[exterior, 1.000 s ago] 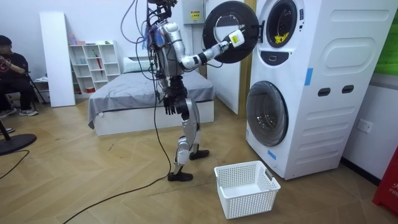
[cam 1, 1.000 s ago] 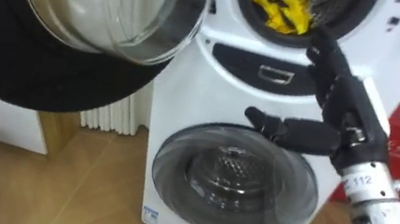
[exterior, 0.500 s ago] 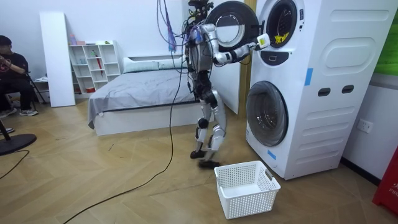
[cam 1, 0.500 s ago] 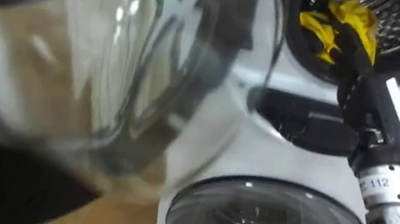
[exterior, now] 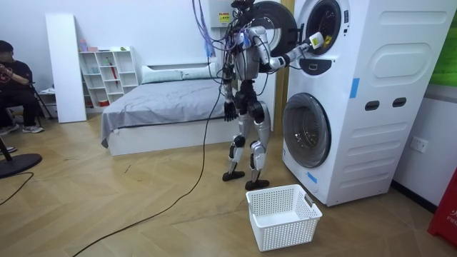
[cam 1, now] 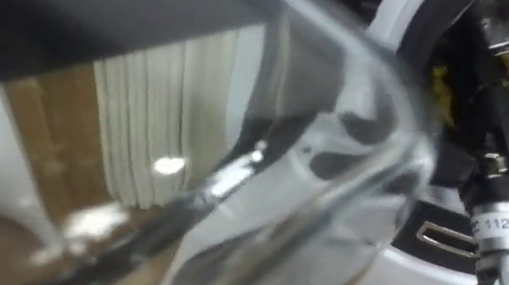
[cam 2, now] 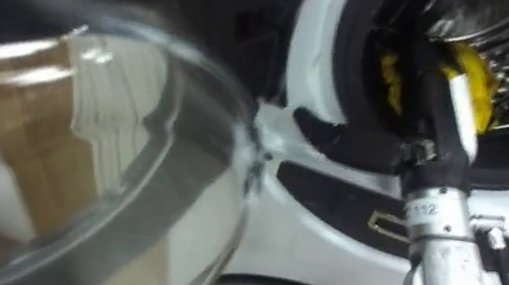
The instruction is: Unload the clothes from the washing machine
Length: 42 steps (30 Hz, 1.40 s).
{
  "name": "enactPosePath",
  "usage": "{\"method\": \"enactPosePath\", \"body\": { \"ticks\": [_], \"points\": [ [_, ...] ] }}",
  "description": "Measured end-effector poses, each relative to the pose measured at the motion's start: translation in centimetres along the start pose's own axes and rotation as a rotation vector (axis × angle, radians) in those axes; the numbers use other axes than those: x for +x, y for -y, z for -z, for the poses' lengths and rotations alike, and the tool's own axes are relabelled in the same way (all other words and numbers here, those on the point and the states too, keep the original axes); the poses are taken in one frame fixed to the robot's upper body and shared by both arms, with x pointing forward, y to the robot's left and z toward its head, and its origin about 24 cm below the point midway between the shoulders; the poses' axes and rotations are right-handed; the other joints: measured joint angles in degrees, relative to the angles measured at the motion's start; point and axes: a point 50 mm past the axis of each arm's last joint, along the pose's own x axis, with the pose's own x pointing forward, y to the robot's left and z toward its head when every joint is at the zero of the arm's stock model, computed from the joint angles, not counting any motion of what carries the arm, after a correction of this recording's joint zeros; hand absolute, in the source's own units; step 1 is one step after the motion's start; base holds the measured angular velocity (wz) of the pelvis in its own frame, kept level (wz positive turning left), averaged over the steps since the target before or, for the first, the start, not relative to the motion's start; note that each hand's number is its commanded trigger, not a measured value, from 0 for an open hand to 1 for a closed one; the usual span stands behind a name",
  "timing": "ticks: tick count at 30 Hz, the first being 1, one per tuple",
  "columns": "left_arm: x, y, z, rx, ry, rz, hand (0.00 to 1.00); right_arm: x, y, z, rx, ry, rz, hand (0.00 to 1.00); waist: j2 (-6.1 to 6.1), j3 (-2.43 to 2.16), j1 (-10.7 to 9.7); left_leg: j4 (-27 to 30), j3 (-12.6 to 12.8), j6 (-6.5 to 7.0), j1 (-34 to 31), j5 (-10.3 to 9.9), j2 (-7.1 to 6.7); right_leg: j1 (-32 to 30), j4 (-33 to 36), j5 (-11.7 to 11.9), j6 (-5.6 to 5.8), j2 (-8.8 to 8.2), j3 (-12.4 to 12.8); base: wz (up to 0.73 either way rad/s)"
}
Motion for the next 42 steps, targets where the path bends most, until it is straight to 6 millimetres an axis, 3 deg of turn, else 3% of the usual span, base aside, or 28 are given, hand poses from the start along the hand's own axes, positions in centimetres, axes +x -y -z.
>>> {"method": "enactPosePath", "body": {
  "ticks": [2, 5, 8, 12, 23, 27, 42],
  "points": [
    [0.1, 0.0, -0.5, -0.002, 0.011, -0.002, 0.0, 0.3, 0.1, -0.3, -0.01, 0.016, 0.021, 0.0, 0.17, -0.08, -0.83, -0.39, -0.01, 0.22, -0.25, -0.24, 0.07, -0.18, 0.06, 0.05, -0.04, -0.03, -0.18, -0.06],
    [0.1, 0.1, -0.8, -0.009, 0.016, 0.002, 0.0, 0.5, 0.6, -1.3, -0.037, 0.062, 0.053, 0.0, 0.7, -1.02, -1.58, -0.33, 0.44, 0.14, -0.65, -0.24, 0.01, -0.62, 0.06, 0.01, -0.1, -0.07, 0.0, -0.04],
    [0.1, 0.2, -0.7, -0.012, 0.008, 0.001, 0.0, 0.9, 1.2, -2.3, -0.034, 0.106, 0.11, 0.0, 1.34, -0.88, -2.71, -0.54, 0.54, -0.1, -0.34, -0.06, -0.31, -0.52, 0.17, 0.0, -0.24, 0.11, 0.1, -0.03],
    [0.1, 0.2, -0.5, -0.016, 0.002, 0.0, 0.0, 0.9, 1.8, -2.8, -0.029, 0.13, 0.173, 0.0, 1.13, -0.76, -4.07, -0.96, 0.71, -0.34, -0.08, -0.01, -0.12, -0.58, 0.2, -0.17, -0.54, 0.51, 0.33, -0.04],
    [0.0, 0.1, -0.1, -0.016, -0.008, -0.001, 0.0, 0.7, 3.6, -3.3, -0.067, 0.154, 0.308, 0.0, 0.71, -0.58, -4.3, -1.73, 2.15, -0.8, 0.71, -0.32, 0.57, -0.73, 0.05, -0.4, -0.87, 1.64, 1.61, -0.06],
    [0.0, 0.1, 0.3, -0.021, -0.018, 0.0, 0.0, 0.5, 3.7, -3.1, -0.042, 0.143, 0.307, 0.0, 0.67, -0.61, -5.41, -1.8, 2.21, -0.82, 1.3, -0.33, 0.78, 0.27, -0.82, -0.44, -0.88, 1.7, 1.61, 0.03],
    [0.0, 0.1, 0.0, 0.034, -0.012, -0.002, 0.0, 0.2, 3.7, -1.6, -0.134, 0.087, 0.26, 0.0, 0.15, -1.0, -5.03, -2.26, 2.4, -0.77, 1.63, -0.37, 0.76, 0.34, -0.81, -0.49, -0.8, 1.75, 1.57, 0.0]
  ]
}}
